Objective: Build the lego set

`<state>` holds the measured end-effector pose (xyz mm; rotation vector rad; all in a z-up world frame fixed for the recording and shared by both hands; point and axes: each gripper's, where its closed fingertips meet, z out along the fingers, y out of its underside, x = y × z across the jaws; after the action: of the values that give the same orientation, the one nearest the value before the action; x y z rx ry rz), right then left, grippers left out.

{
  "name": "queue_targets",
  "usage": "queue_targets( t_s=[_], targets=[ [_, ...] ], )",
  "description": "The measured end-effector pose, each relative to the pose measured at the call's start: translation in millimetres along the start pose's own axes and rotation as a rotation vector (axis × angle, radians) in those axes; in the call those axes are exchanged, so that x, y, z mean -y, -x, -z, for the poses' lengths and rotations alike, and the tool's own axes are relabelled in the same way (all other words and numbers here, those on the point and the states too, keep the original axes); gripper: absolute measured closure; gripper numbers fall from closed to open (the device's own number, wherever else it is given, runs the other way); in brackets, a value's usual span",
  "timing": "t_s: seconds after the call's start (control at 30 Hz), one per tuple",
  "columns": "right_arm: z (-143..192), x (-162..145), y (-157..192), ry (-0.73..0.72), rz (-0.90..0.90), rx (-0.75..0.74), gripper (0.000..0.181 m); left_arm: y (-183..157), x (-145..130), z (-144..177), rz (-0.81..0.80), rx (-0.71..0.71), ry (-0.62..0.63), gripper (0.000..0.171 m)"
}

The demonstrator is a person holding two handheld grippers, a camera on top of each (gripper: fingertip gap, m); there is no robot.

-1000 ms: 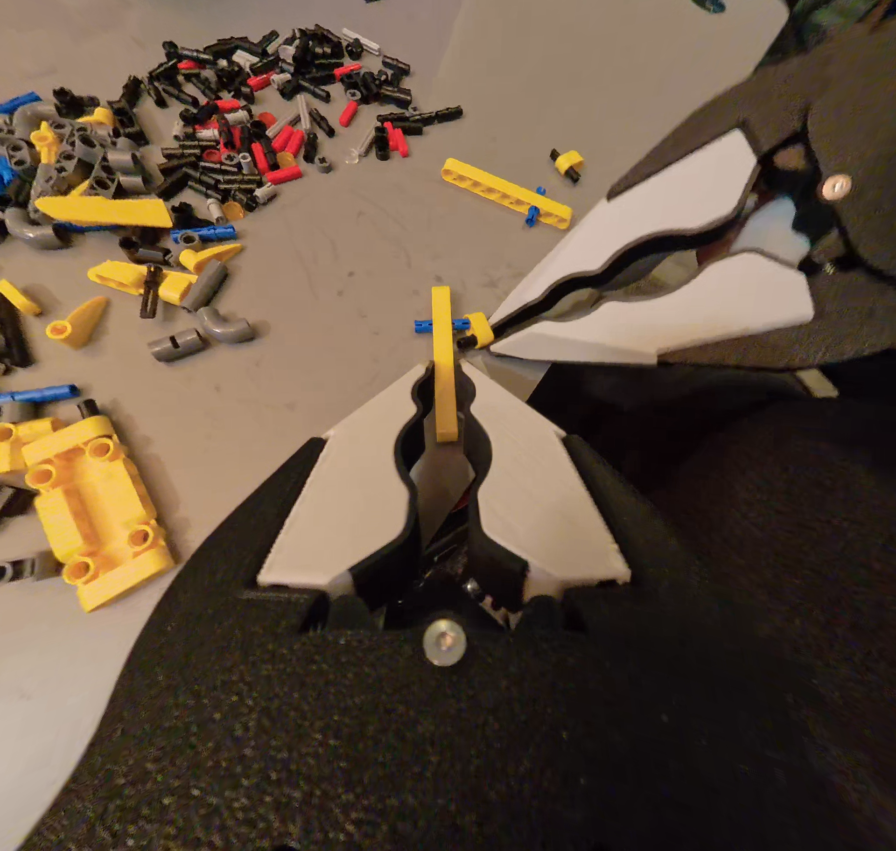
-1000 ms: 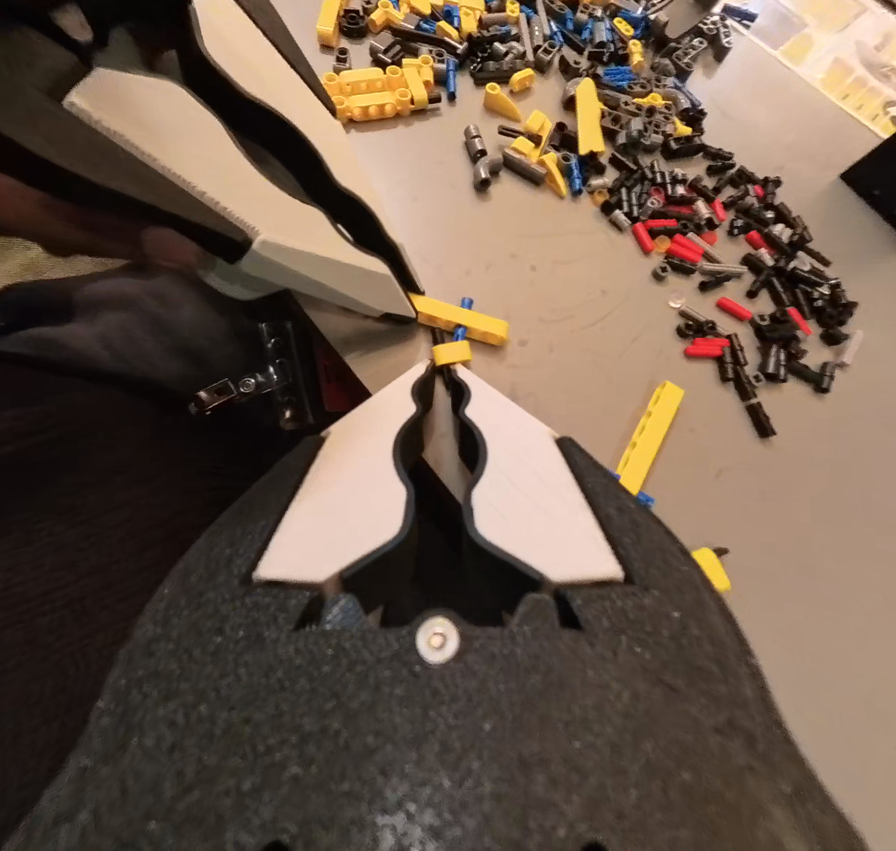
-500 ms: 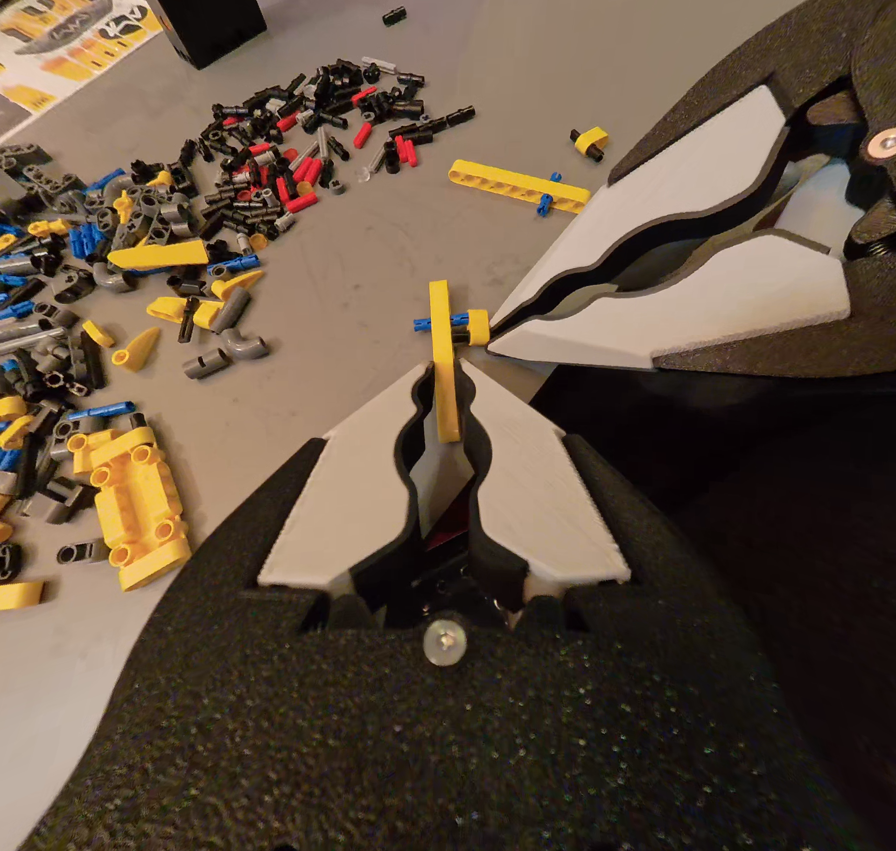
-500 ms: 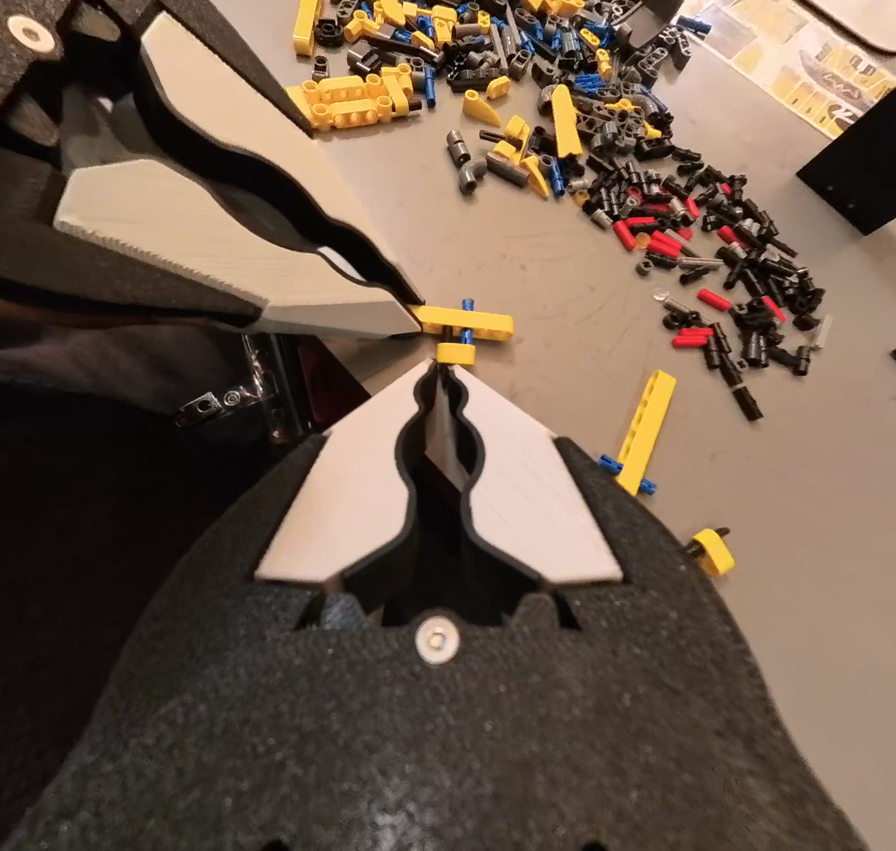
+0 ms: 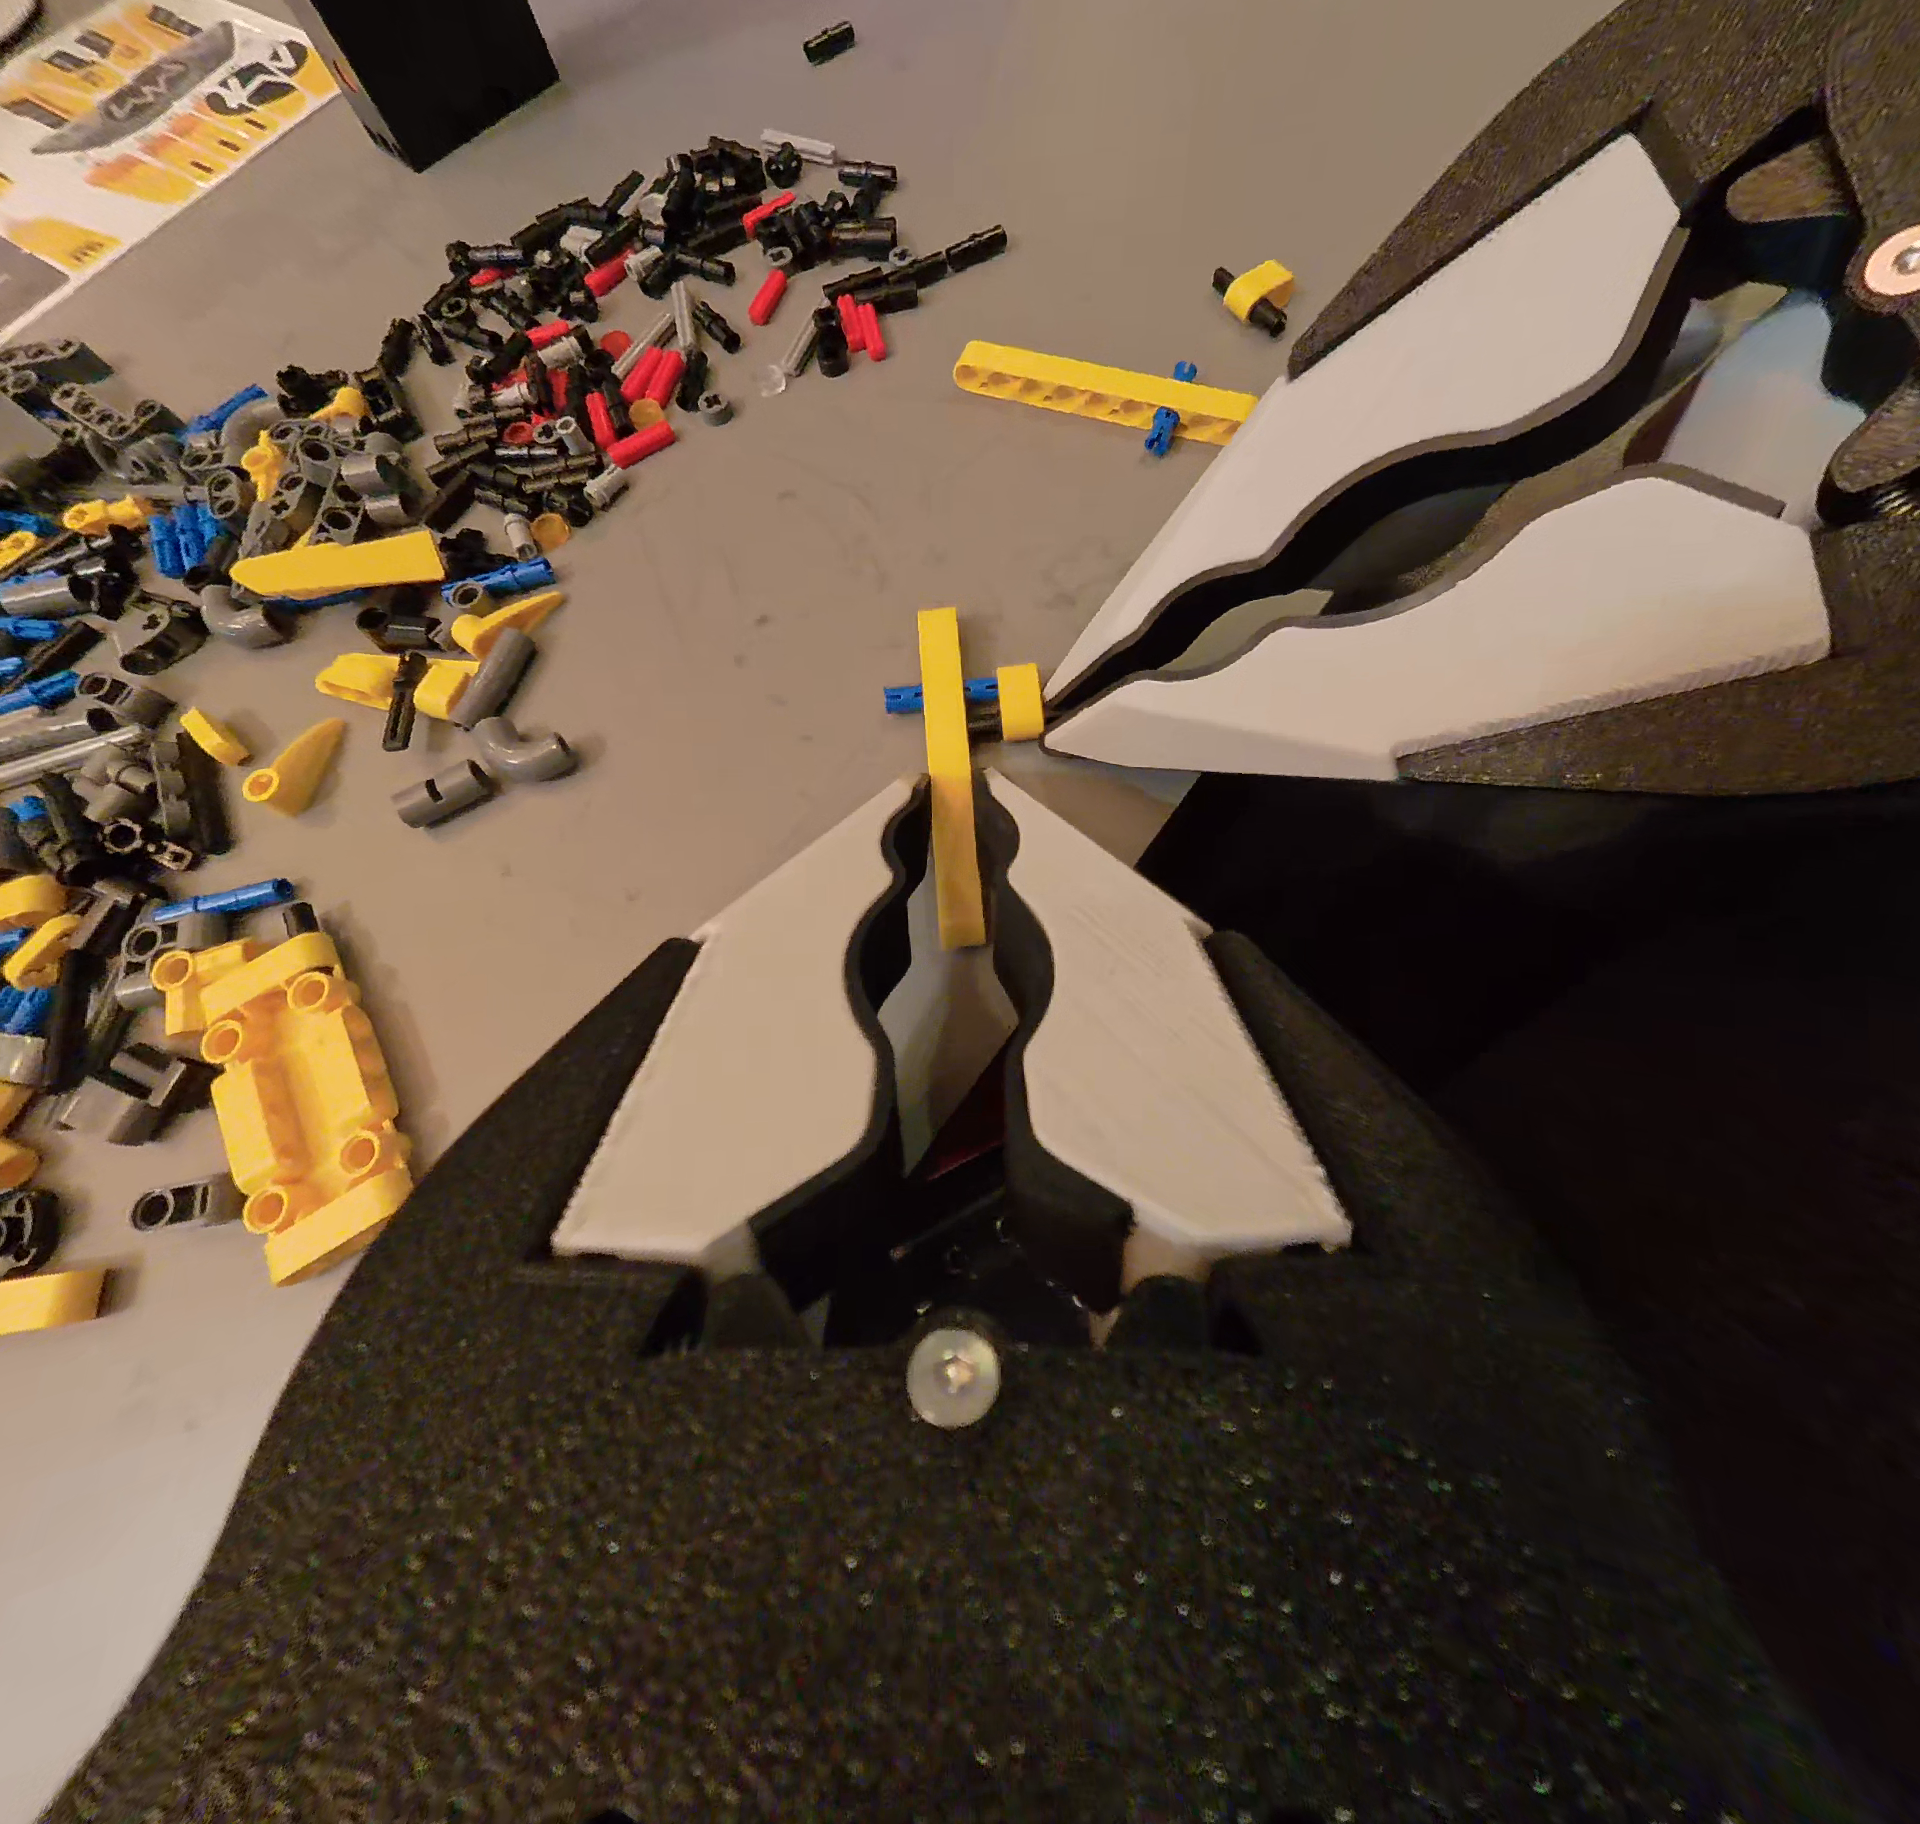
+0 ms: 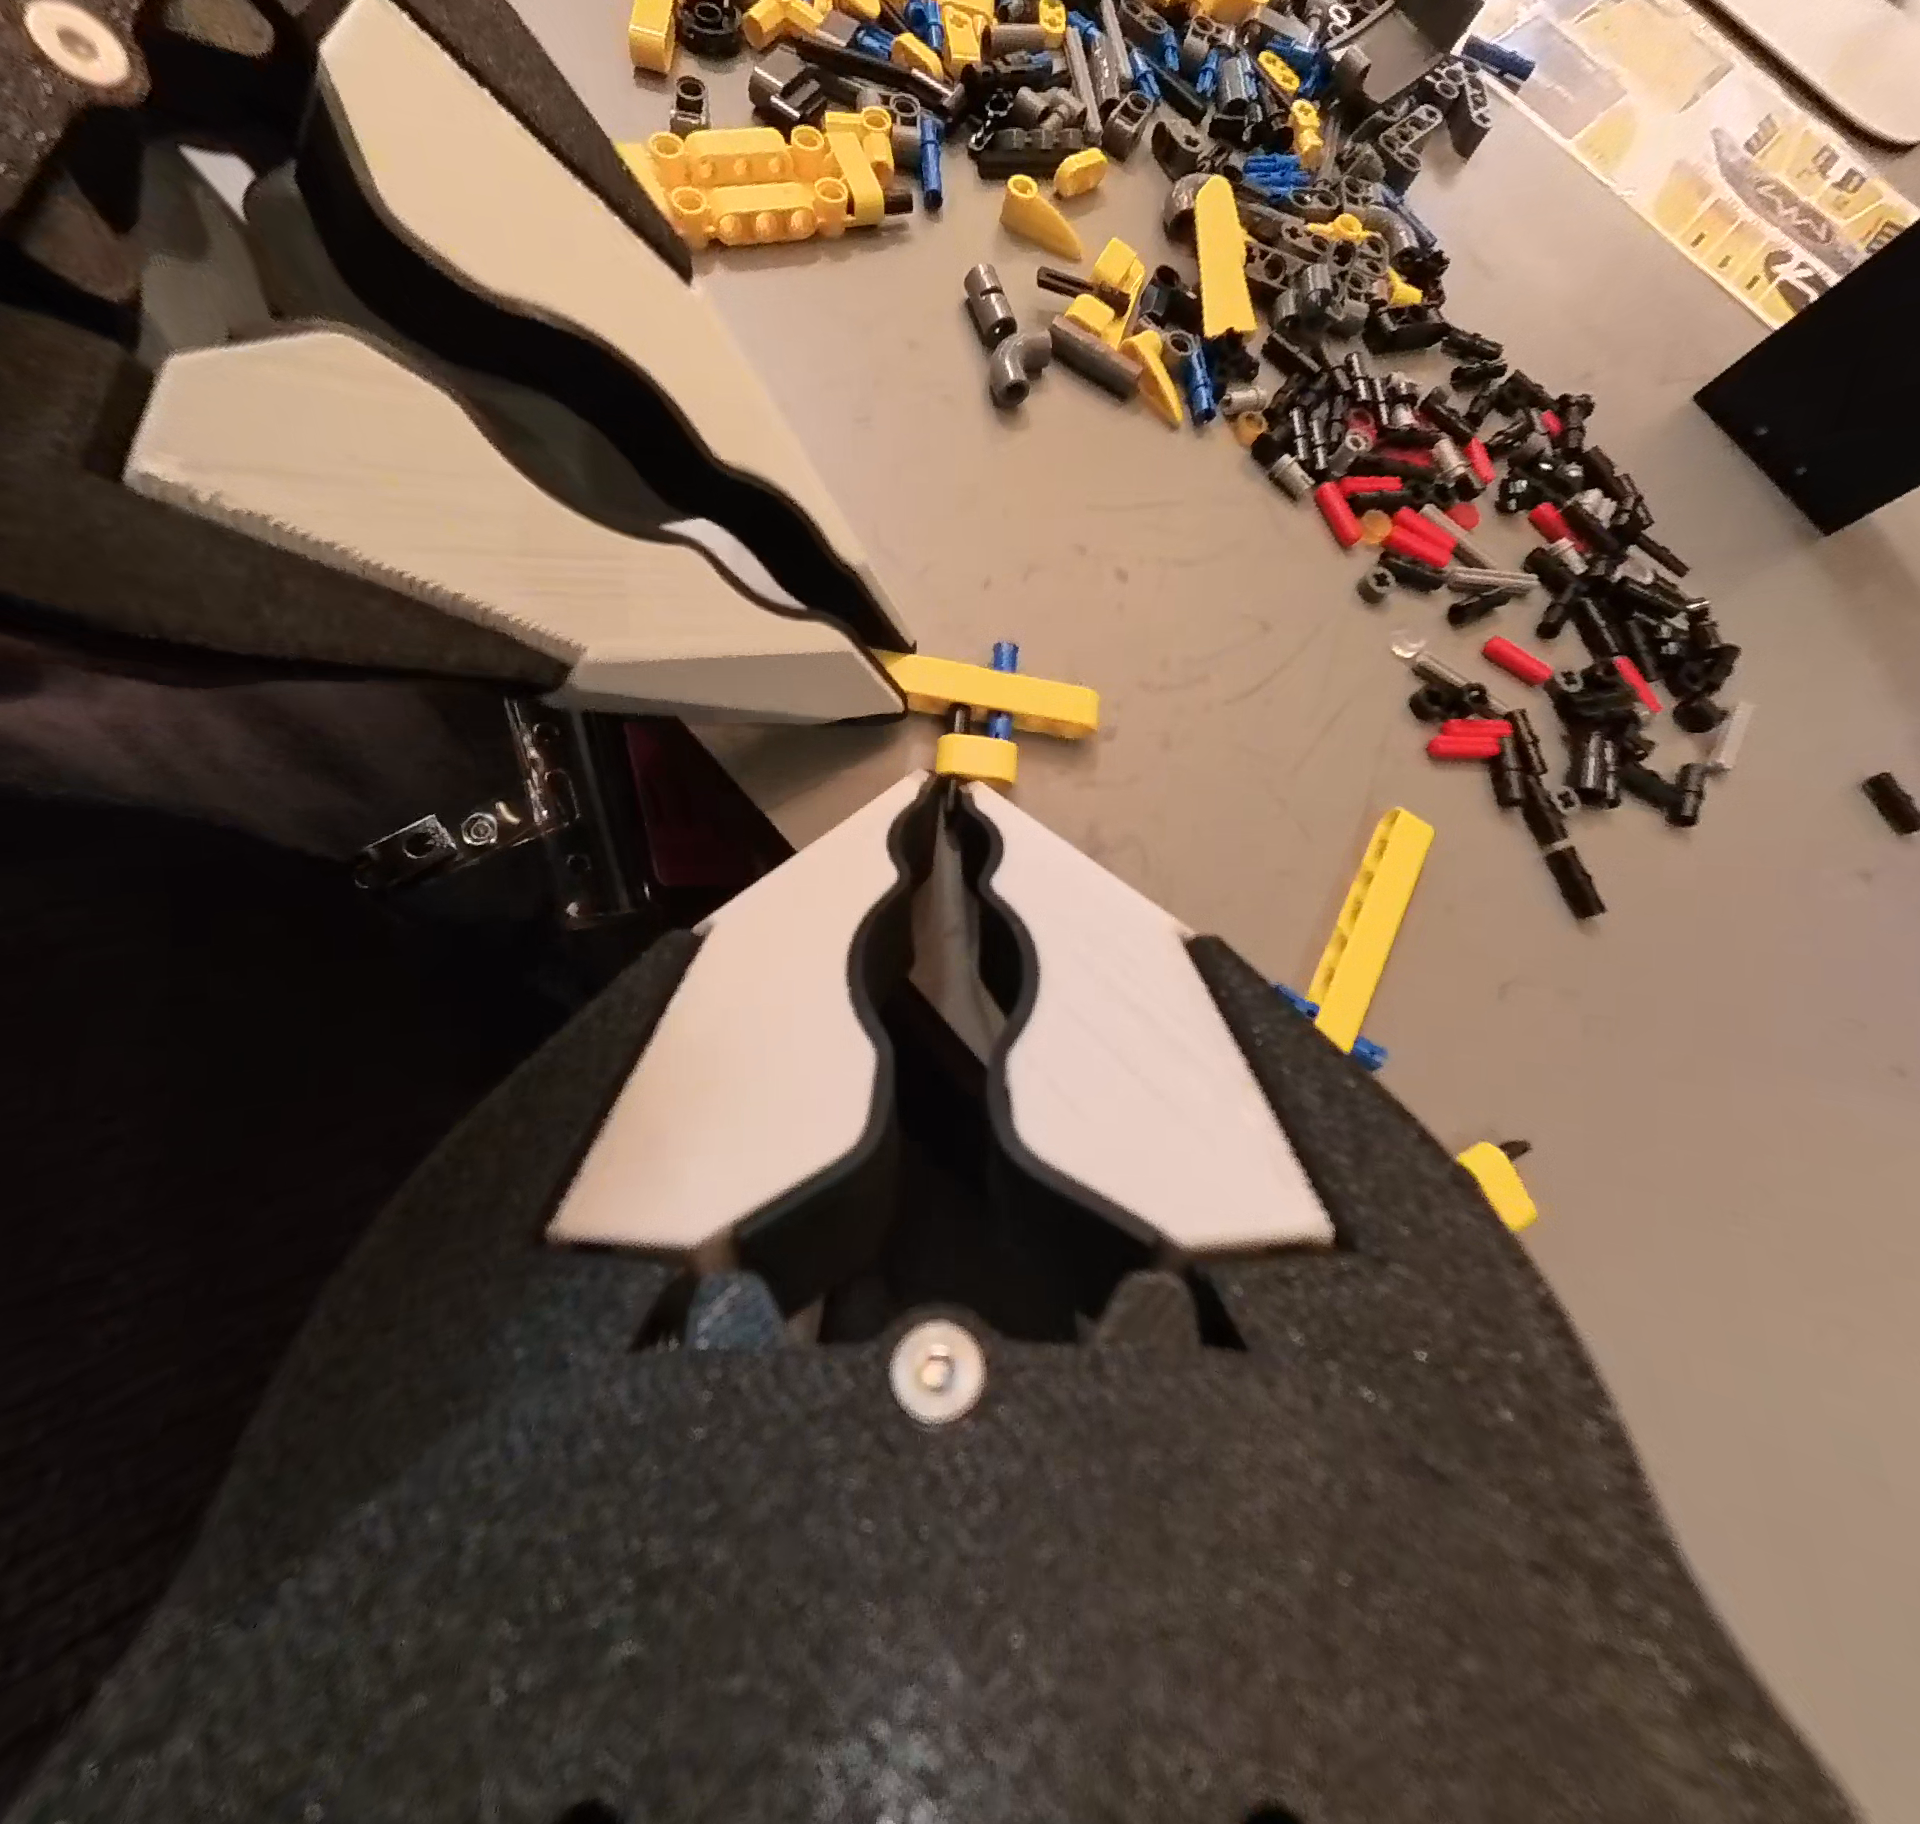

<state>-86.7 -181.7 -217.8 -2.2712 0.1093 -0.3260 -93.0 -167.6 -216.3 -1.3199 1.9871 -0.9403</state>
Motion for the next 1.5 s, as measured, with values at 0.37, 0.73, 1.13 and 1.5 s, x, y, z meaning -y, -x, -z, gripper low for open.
queue_targets(
  t_s=[0.37,0.73,1.13,1.5],
  targets=[
    [-0.4,0.3,0.4,-0.025,-0.092,0.062,0.178,-0.4,-0.8,0.5,-0.037,-0.034,-0.003,0.164],
    [1.7,0.2,2.6,-0.041,-0.297,0.288,0.179,-2.3,-1.2,1.0,-0.031,-0.081,0.002,0.164],
    [1.9,-0.4,2.4,-0.040,-0.226,0.245,0.179,-3.3,-1.0,0.8,-0.042,-0.072,-0.002,0.163],
    [3.8,-1.4,6.0,-0.033,-0.165,0.218,0.173,-1.9,-0.3,0.6,-0.055,-0.055,-0.017,0.164]
  ],
)
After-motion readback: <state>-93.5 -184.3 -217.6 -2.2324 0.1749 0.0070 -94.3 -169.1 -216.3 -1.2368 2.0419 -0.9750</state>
